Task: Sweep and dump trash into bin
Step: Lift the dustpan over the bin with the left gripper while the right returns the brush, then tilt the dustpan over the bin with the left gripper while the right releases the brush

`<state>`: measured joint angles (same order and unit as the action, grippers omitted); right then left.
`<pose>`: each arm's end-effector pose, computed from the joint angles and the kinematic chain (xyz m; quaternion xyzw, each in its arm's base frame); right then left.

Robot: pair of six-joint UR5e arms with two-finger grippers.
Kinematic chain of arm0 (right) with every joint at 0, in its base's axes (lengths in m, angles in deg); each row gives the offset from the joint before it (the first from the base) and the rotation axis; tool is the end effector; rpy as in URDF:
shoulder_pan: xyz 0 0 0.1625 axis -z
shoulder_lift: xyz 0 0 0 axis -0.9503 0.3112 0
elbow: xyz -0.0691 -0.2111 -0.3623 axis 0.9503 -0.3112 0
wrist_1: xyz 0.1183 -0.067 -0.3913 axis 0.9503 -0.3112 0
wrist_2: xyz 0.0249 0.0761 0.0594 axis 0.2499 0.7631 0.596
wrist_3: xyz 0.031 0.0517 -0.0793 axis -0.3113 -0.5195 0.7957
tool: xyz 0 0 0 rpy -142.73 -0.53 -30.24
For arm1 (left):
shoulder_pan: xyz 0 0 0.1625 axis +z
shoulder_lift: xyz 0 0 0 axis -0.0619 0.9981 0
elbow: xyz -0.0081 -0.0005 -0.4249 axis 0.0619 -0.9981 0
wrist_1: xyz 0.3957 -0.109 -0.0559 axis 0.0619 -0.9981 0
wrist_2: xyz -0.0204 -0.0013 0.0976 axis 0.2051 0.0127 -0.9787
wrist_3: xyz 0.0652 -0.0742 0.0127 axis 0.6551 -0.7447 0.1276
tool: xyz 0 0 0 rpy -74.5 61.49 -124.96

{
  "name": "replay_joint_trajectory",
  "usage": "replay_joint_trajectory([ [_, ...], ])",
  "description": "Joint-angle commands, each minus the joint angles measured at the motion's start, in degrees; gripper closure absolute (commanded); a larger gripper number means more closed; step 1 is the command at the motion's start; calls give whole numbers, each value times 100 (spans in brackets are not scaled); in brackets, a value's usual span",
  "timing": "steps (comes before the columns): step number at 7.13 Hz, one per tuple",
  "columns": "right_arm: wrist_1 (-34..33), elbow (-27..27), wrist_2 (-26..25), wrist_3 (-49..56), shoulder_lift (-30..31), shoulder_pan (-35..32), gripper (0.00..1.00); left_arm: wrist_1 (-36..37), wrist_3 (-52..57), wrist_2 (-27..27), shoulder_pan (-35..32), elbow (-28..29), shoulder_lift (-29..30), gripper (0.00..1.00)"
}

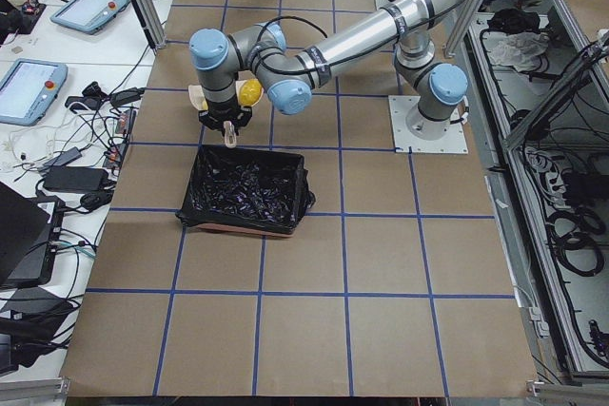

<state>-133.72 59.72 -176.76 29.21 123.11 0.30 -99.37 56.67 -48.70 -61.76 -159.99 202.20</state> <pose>-0.0722 -0.6135 0.2684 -0.0187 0.9847 0.1723 0.0190 0.2269 -0.6289 0.3832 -0.6285 -0.7774 0.0248 0.0059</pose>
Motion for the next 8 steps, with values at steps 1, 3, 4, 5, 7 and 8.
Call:
replay_joint_trajectory([
  [1, -126, 6, -36, -23, -116, 37, 100, -162, -1, -36, 659, 19, -140, 100],
  [3, -171, 6, -28, -58, -204, 81, 100, -268, -27, -45, 1309, 1, -228, 100],
  [4, -180, 76, -28, -58, -204, 125, 100, -338, -36, -123, 1504, -7, -254, 100],
  [5, -275, 233, -1, -50, -204, 230, 100, -347, -97, -472, 1645, 1, -324, 100],
  [7, -496, 322, -45, -32, -187, 231, 100, -348, -150, -608, 1979, -34, -439, 100],
  [8, -470, 322, -36, -50, -195, 231, 100, -330, -237, -651, 2015, -95, -430, 100],
])
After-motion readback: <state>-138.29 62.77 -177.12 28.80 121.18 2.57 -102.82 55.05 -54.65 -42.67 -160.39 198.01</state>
